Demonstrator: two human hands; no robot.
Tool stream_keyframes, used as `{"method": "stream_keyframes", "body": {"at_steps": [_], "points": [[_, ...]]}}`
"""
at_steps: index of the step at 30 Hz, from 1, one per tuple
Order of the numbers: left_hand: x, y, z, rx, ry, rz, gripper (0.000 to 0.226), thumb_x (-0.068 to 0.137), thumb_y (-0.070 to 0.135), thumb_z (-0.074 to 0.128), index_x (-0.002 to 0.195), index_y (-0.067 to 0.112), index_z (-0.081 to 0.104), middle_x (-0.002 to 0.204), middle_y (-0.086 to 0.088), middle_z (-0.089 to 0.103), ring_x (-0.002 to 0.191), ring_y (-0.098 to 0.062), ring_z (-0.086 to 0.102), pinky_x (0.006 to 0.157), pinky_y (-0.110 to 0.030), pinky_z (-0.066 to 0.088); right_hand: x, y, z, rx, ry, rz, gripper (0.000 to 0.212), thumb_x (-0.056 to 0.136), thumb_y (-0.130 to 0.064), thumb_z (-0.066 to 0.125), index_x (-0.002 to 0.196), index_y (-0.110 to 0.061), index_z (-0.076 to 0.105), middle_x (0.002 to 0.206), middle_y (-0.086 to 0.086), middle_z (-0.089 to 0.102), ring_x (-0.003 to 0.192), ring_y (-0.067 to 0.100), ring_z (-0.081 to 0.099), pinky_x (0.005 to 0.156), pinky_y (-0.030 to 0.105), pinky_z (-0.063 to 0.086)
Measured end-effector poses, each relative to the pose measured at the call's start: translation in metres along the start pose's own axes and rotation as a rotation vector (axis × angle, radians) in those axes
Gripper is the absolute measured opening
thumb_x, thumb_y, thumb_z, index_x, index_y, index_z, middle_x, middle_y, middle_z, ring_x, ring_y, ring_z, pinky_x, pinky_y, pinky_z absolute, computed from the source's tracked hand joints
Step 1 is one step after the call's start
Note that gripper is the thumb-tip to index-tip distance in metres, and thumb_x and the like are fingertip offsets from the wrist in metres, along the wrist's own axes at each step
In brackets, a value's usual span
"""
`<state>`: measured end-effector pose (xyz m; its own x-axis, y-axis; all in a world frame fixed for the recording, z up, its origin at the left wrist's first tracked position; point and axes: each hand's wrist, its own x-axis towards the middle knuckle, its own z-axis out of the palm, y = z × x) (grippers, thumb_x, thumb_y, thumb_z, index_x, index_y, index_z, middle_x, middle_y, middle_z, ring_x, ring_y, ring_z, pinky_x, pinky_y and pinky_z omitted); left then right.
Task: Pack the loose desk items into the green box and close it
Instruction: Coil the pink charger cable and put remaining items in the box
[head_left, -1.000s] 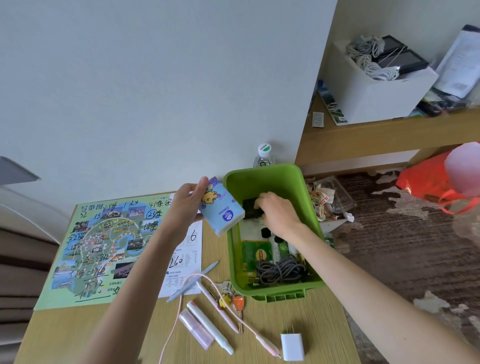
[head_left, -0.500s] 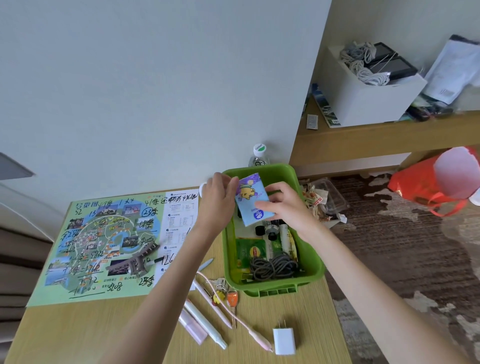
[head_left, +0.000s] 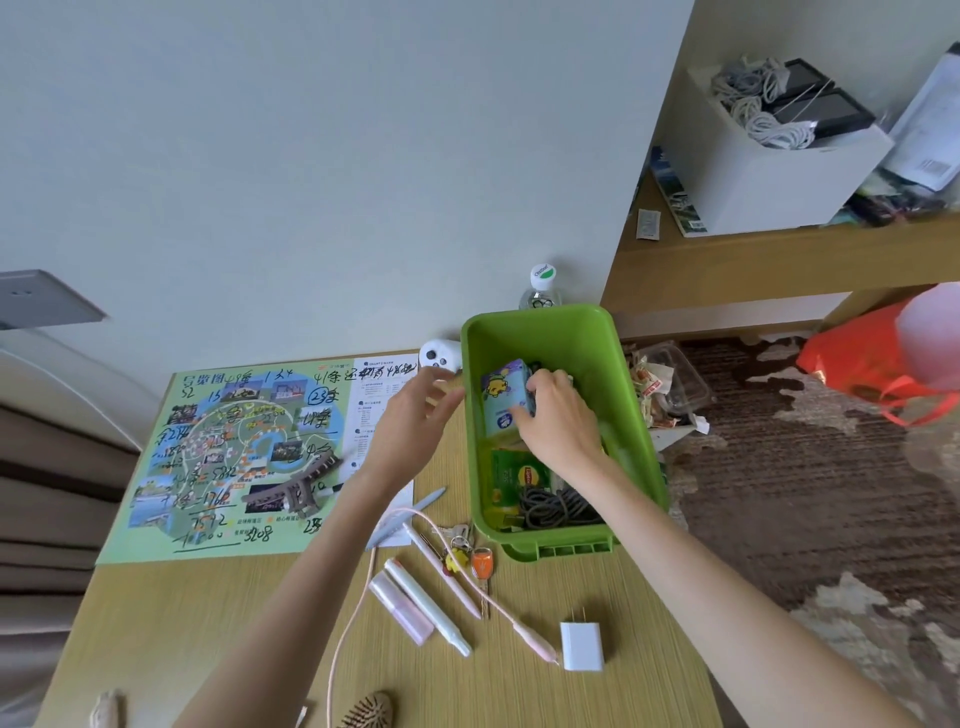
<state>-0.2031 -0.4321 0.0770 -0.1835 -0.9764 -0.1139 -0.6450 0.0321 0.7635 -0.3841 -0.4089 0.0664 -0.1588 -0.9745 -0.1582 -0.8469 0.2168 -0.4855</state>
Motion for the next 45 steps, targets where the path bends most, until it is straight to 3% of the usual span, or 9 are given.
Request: {"method": "stream_keyframes", "body": {"at_steps": [7,9,13,17,22,29,35,43,45], "points": [[-0.062,-0.070,-0.015,0.201,0.031,-0.059,0.014,0.096,0.017,0.056,0.105,0.019,0.067,0.099,0.002,0.066,0.083,-0.013,0.063,0.067,-0.029,0.049,-0.071,-0.041,-0.017,0.291,0.279,-0.474,0.009,0.090,-0.012,0.062,0.099,-0.011,0.059,0.099,-0.003,0.057,0.073,0.006,0.057,0.059,0.029,0.052],[-0.079,-0.091,-0.016,0.310,0.056,-0.080,0.015,0.094,0.013,0.057,0.102,0.020,0.068,0.098,0.003,0.065,0.083,-0.013,0.064,0.065,-0.027,0.048,-0.091,-0.053,-0.005,0.251,0.249,-0.577,0.008,0.089,-0.009,0.062,0.096,-0.010,0.058,0.095,-0.003,0.057,0.068,0.007,0.056,0.056,0.026,0.050],[-0.100,-0.119,-0.009,0.484,-0.014,-0.093,0.020,0.092,0.015,0.061,0.111,0.018,0.066,0.111,0.001,0.063,0.107,-0.020,0.058,0.078,-0.034,0.049,-0.123,-0.061,0.035,0.139,0.043,-0.685,0.003,0.092,-0.008,0.057,0.095,-0.009,0.057,0.094,-0.002,0.055,0.063,0.008,0.051,0.050,0.024,0.049],[-0.104,-0.129,-0.001,0.609,-0.095,-0.064,0.026,0.094,0.020,0.059,0.120,0.021,0.061,0.120,0.000,0.059,0.108,-0.018,0.055,0.083,-0.030,0.049,-0.136,-0.049,0.075,-0.026,-0.152,-0.635,0.008,0.096,-0.013,0.050,0.098,-0.009,0.057,0.099,0.001,0.054,0.071,0.019,0.057,0.058,0.038,0.053],[-0.099,-0.129,0.008,0.690,-0.133,-0.080,0.026,0.094,0.027,0.059,0.119,0.021,0.054,0.114,-0.002,0.057,0.101,-0.019,0.055,0.073,-0.027,0.046,-0.139,-0.034,0.113,-0.123,-0.261,-0.488,0.013,0.097,-0.012,0.048,0.107,-0.010,0.055,0.108,0.003,0.056,0.095,0.020,0.059,0.073,0.035,0.051],[-0.095,-0.127,-0.006,0.703,-0.205,-0.143,0.014,0.100,0.020,0.036,0.102,0.012,0.046,0.097,-0.004,0.058,0.080,-0.021,0.056,0.062,-0.032,0.044,-0.126,-0.041,0.142,-0.219,-0.208,-0.353,0.031,0.097,-0.008,0.049,0.127,-0.009,0.046,0.123,0.006,0.053,0.101,0.021,0.061,0.075,0.033,0.054],[-0.103,-0.139,-0.036,0.587,-0.332,-0.301,0.024,0.102,0.028,0.029,0.092,0.013,0.044,0.081,-0.002,0.055,0.067,-0.021,0.050,0.061,-0.036,0.038,-0.113,-0.048,0.149,-0.340,-0.200,-0.306,0.023,0.097,-0.010,0.052,0.120,-0.009,0.052,0.120,0.008,0.057,0.097,0.021,0.065,0.074,0.032,0.052],[-0.127,-0.151,-0.052,0.443,-0.118,-0.341,0.046,0.095,0.052,0.048,0.061,0.020,0.044,0.055,0.007,0.047,0.045,-0.012,0.042,0.045,-0.024,0.029,-0.103,-0.054,0.145,-0.282,-0.229,-0.227,0.018,0.094,-0.016,0.052,0.108,-0.007,0.058,0.108,0.008,0.059,0.091,0.025,0.065,0.069,0.033,0.048],[-0.131,-0.150,-0.052,0.322,-0.073,-0.369,0.051,0.097,0.049,0.047,0.057,0.017,0.043,0.051,0.004,0.045,0.042,-0.014,0.041,0.045,-0.026,0.036,-0.104,-0.054,0.142,-0.234,-0.214,-0.229,0.019,0.092,-0.019,0.048,0.104,-0.006,0.057,0.102,0.007,0.057,0.086,0.025,0.064,0.066,0.032,0.046]]}}
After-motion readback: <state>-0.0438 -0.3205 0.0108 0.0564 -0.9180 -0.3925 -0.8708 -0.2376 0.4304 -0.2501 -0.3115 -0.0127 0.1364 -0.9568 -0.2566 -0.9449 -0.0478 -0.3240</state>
